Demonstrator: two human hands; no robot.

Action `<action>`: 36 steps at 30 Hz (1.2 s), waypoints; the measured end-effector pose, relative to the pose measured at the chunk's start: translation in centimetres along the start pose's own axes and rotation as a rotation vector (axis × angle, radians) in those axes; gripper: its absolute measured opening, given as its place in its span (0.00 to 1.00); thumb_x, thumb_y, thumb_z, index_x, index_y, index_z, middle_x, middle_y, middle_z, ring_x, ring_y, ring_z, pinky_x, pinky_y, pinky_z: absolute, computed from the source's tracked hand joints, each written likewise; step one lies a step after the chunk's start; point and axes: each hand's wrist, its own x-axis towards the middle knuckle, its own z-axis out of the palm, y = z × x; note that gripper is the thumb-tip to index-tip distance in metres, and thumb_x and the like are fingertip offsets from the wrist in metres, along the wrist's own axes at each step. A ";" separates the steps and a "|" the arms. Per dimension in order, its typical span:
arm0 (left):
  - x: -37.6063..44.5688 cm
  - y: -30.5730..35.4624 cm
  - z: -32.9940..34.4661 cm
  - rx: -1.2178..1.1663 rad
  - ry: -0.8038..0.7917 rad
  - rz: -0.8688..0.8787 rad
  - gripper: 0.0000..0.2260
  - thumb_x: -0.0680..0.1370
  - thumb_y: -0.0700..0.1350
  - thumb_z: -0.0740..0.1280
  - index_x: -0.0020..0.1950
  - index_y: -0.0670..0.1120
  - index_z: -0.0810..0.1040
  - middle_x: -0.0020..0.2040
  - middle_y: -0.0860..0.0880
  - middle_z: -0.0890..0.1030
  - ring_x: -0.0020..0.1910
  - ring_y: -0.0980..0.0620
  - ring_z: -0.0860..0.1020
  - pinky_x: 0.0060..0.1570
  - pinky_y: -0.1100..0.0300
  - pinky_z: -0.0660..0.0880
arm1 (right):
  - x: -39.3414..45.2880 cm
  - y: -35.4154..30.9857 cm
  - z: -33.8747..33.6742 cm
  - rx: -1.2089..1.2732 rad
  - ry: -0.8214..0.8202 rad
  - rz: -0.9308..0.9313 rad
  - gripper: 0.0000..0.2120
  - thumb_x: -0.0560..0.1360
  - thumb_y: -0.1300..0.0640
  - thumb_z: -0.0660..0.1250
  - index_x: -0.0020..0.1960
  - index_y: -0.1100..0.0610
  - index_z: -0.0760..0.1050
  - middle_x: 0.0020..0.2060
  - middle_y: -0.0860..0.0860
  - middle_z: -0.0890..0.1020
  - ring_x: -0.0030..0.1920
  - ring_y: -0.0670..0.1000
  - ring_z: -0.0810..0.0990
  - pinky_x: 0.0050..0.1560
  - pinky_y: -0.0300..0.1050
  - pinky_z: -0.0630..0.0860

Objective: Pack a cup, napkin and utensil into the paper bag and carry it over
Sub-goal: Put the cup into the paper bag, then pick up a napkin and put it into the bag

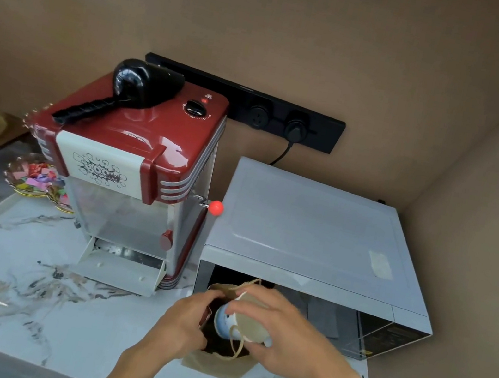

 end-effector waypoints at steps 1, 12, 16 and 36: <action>0.0 0.0 0.0 -0.009 0.000 0.006 0.35 0.67 0.32 0.69 0.70 0.57 0.70 0.48 0.57 0.74 0.48 0.54 0.74 0.48 0.66 0.71 | 0.7 0.0 0.3 -0.020 -0.064 -0.007 0.25 0.74 0.57 0.67 0.67 0.39 0.67 0.70 0.39 0.65 0.70 0.46 0.64 0.70 0.42 0.66; 0.3 -0.2 0.9 0.066 0.050 -0.058 0.35 0.71 0.32 0.66 0.74 0.57 0.63 0.69 0.50 0.74 0.64 0.48 0.75 0.65 0.55 0.75 | 7.5 1.5 5.6 -0.421 -0.565 0.311 0.21 0.79 0.55 0.63 0.70 0.58 0.66 0.62 0.61 0.78 0.60 0.63 0.79 0.59 0.56 0.77; 0.4 -0.1 1.8 0.076 0.077 -0.054 0.36 0.72 0.34 0.67 0.74 0.58 0.60 0.68 0.51 0.74 0.64 0.47 0.75 0.63 0.56 0.74 | 8.4 0.8 9.0 -0.794 -0.643 0.262 0.22 0.81 0.55 0.61 0.73 0.61 0.66 0.69 0.61 0.74 0.69 0.63 0.73 0.61 0.55 0.72; 0.9 0.0 1.0 0.098 0.044 -0.075 0.34 0.72 0.33 0.65 0.73 0.55 0.61 0.67 0.49 0.74 0.63 0.46 0.75 0.62 0.53 0.75 | 8.3 -0.5 5.9 0.039 -0.450 0.618 0.19 0.80 0.52 0.61 0.69 0.56 0.71 0.66 0.56 0.78 0.65 0.57 0.77 0.67 0.49 0.72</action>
